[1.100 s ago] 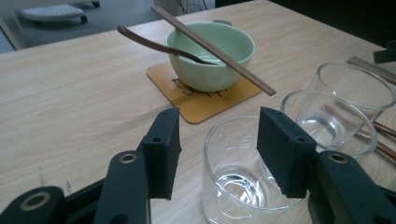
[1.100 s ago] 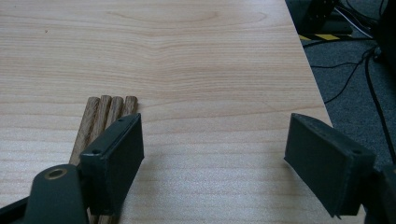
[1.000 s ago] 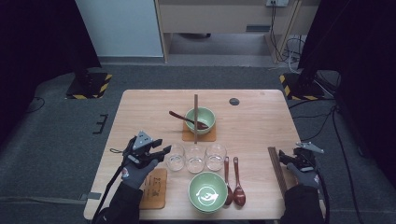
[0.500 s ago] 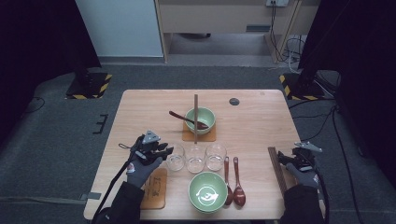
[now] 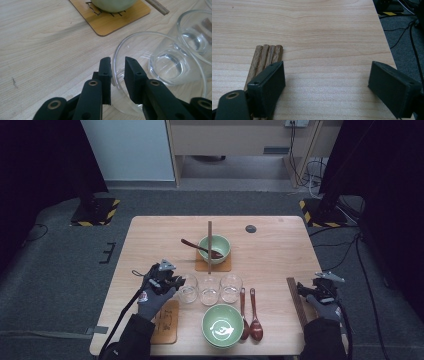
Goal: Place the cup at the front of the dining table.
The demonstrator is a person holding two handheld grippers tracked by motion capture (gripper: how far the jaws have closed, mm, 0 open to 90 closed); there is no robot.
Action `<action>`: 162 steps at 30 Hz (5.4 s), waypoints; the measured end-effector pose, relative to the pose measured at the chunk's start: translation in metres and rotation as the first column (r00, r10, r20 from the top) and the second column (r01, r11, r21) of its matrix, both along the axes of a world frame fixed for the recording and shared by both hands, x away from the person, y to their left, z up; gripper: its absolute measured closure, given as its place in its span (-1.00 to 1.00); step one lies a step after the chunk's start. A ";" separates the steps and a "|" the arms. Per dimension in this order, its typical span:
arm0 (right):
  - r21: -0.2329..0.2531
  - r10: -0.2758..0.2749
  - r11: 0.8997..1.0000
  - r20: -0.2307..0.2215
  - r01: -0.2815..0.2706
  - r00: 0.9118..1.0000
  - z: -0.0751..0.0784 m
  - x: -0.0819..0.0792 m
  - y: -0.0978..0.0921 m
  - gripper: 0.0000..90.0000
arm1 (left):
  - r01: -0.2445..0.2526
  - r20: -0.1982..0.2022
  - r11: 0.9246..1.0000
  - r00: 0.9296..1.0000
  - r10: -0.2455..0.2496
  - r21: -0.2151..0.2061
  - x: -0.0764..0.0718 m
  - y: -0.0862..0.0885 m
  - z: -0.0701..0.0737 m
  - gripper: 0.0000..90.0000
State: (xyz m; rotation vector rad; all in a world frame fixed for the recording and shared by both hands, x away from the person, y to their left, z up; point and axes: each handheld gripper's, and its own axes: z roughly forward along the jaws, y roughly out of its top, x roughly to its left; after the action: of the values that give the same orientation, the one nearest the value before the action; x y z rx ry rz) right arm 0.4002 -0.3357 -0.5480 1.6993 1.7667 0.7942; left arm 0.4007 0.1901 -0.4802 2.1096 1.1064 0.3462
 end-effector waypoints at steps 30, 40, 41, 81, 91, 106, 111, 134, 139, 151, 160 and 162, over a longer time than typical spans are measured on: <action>0.000 -0.016 1.000 -0.012 0.016 1.000 0.000 0.001 0.000 -0.81 | 0.000 0.030 1.000 1.000 -0.001 0.022 -0.004 0.003 0.001 0.79; 0.000 -0.015 1.000 -0.012 0.015 1.000 0.000 0.001 0.000 -0.82 | -0.027 0.073 0.999 0.997 0.029 -0.040 -0.010 0.015 0.016 0.79; 0.000 -0.015 1.000 -0.012 0.015 1.000 0.000 0.001 0.000 -0.82 | -0.031 0.082 0.998 0.996 0.035 -0.048 -0.011 0.017 0.019 0.79; 0.002 -0.014 1.000 -0.016 0.014 1.000 0.000 0.002 0.000 -0.84 | -0.162 0.193 0.979 0.964 0.185 -0.128 0.024 0.038 0.052 0.79; 0.003 -0.016 1.000 -0.018 0.016 1.000 0.000 0.002 0.000 -0.85 | -0.183 0.182 0.978 0.963 0.199 -0.103 0.039 0.030 0.041 0.79; 0.004 -0.019 1.000 -0.020 0.020 1.000 -0.001 0.002 -0.001 -0.87 | -0.197 0.142 0.980 0.969 0.200 -0.033 0.060 0.013 0.016 0.79; 0.005 -0.020 1.000 -0.020 0.020 1.000 -0.001 0.002 -0.001 -0.87 | -0.200 0.127 0.980 0.971 0.201 -0.020 0.064 0.013 0.010 0.79; 0.004 -0.020 1.000 -0.020 0.020 1.000 -0.001 0.003 0.000 -0.87 | -0.211 0.122 0.977 0.970 0.210 -0.005 0.073 0.006 -0.005 0.77; 0.005 -0.020 1.000 -0.020 0.020 1.000 -0.001 0.003 0.000 -0.87 | -0.223 0.114 0.974 0.968 0.225 -0.032 0.076 0.006 -0.007 0.76; 0.005 -0.019 1.000 -0.020 0.020 1.000 -0.001 0.003 0.000 -0.88 | -0.235 0.122 0.971 0.963 0.240 -0.051 0.081 0.004 -0.010 0.72; 0.005 -0.020 1.000 -0.021 0.020 1.000 -0.001 0.003 0.000 -0.88 | -0.235 0.120 0.970 0.963 0.241 -0.060 0.083 0.003 -0.010 0.72; 0.005 -0.020 1.000 -0.021 0.020 1.000 -0.001 0.003 0.000 -0.88 | -0.233 0.119 0.970 0.964 0.240 -0.068 0.083 0.003 -0.011 0.71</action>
State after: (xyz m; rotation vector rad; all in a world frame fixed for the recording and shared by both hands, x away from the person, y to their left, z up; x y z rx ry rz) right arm 0.4031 -0.3361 -0.5486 1.7316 1.7602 0.7757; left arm 0.4835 0.1935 -0.4908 1.8845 1.2800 0.5495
